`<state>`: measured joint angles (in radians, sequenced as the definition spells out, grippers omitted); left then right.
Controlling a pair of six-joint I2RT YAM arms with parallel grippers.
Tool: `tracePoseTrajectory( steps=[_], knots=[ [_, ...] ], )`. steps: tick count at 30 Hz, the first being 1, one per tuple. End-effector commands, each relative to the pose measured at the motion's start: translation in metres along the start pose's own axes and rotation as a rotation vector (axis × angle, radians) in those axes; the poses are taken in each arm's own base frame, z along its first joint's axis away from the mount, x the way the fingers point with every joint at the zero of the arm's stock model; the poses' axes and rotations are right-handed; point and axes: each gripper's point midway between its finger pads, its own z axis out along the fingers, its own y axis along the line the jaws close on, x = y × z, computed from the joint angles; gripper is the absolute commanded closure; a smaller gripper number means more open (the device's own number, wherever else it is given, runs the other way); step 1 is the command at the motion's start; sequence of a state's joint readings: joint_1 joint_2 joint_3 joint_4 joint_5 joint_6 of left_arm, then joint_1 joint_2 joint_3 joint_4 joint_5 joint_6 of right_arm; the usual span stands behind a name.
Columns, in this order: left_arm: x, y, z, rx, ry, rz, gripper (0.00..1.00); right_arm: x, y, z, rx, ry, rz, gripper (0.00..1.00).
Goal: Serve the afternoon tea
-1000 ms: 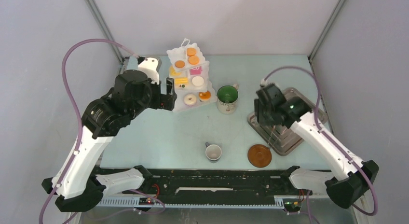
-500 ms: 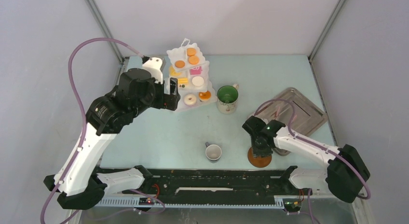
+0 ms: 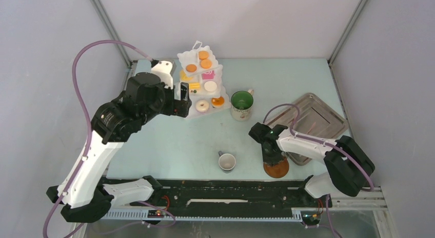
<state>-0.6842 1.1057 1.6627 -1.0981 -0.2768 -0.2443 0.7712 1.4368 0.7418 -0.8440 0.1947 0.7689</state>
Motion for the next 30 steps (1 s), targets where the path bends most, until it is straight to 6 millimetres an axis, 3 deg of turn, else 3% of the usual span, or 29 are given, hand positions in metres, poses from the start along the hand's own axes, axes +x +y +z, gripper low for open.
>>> tracePoseTrajectory(
  steps=[1, 8, 22, 30],
  knots=[
    [-0.022, 0.0, -0.012, 0.013, -0.076, -0.025, 0.02, -0.013, 0.012, 0.024, -0.012, -0.062, -0.052, 0.9],
    [-0.023, -0.004, -0.01, 0.026, -0.071, -0.031, 0.02, -0.052, 0.05, 0.026, -0.174, -0.158, -0.123, 0.89],
    [-0.022, 0.0, -0.016, 0.009, -0.069, -0.041, 0.02, -0.116, 0.126, 0.005, -0.375, -0.302, -0.252, 0.86],
    [-0.022, -0.001, -0.015, 0.012, -0.065, -0.044, 0.02, -0.132, 0.155, 0.002, -0.427, -0.319, -0.279, 0.8]
  ],
)
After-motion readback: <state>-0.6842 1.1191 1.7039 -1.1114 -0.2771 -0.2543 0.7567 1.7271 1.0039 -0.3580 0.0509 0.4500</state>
